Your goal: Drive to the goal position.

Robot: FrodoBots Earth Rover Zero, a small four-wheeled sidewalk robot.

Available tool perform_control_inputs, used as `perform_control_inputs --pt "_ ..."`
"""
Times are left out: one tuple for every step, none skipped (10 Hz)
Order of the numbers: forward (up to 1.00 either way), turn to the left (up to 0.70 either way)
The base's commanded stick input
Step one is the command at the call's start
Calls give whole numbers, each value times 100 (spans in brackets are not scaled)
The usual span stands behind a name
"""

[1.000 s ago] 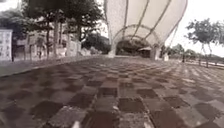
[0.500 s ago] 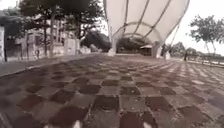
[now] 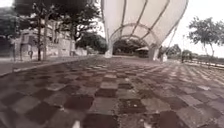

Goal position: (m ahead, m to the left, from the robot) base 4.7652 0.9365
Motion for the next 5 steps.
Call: perform_control_inputs --pt "85 12" --pt "85 12" --pt "85 12" --pt "85 12" --pt "85 12"
